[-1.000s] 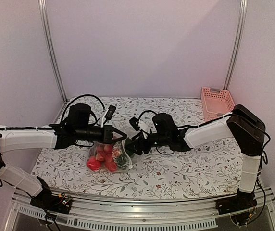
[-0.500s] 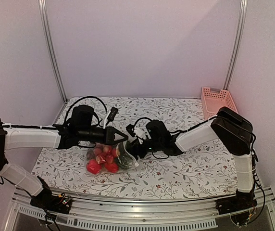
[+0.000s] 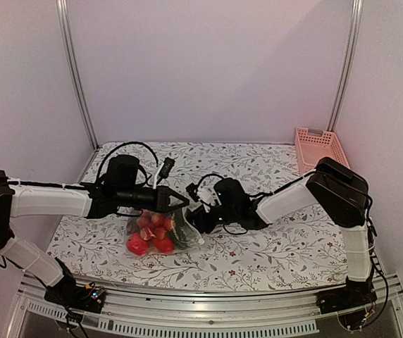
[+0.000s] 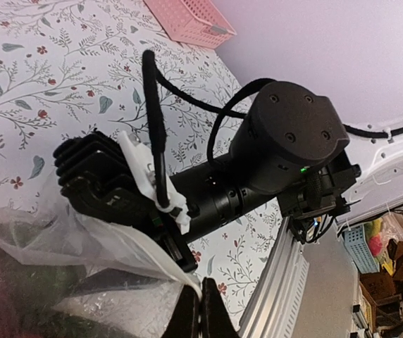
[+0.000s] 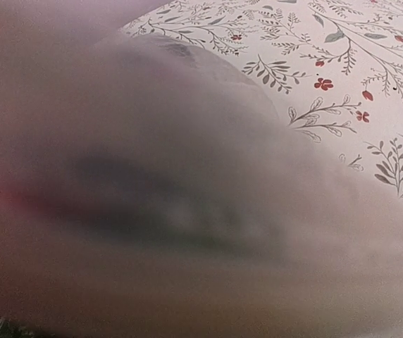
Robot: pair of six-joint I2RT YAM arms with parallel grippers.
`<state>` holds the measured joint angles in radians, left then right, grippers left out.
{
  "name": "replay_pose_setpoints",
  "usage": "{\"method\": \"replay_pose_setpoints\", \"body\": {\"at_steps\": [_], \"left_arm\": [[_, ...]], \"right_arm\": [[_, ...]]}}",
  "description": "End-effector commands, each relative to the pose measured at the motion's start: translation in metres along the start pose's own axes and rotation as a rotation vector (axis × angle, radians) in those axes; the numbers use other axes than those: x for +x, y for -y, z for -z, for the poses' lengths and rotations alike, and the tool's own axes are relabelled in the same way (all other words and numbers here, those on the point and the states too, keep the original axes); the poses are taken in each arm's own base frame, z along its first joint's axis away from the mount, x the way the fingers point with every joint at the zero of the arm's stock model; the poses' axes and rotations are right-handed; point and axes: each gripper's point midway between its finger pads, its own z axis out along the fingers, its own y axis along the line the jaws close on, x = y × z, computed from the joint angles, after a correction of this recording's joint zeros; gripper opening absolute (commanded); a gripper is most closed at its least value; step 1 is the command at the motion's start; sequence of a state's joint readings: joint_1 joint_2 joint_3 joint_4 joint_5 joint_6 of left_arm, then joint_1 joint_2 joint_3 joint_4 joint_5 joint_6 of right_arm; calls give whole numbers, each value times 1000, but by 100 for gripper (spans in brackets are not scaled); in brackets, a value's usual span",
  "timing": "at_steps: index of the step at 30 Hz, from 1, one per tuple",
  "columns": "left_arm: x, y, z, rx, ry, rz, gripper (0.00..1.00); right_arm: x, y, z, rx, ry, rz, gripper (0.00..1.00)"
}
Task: Open the zip-top bag and remove the fake food
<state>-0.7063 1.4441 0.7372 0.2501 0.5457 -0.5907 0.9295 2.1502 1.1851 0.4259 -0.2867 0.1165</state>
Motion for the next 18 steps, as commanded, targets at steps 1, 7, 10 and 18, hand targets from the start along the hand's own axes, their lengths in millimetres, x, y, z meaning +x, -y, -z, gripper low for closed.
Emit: {"method": "replay_pose_setpoints", "body": {"at_steps": [1, 7, 10, 18], "left_arm": [[1, -2, -5, -1, 2, -21, 0], [2, -2, -9, 12, -6, -14, 0], [2, -2, -10, 17, -6, -16, 0], [4, -4, -10, 14, -8, -15, 0]], "right_arm": [[-19, -15, 20, -26, 55, 14, 49], [-30, -16, 26, -19, 80, 18, 77], [-33, -16, 18, -28, 85, 11, 79], [-21, -6, -8, -15, 56, -12, 87]]}}
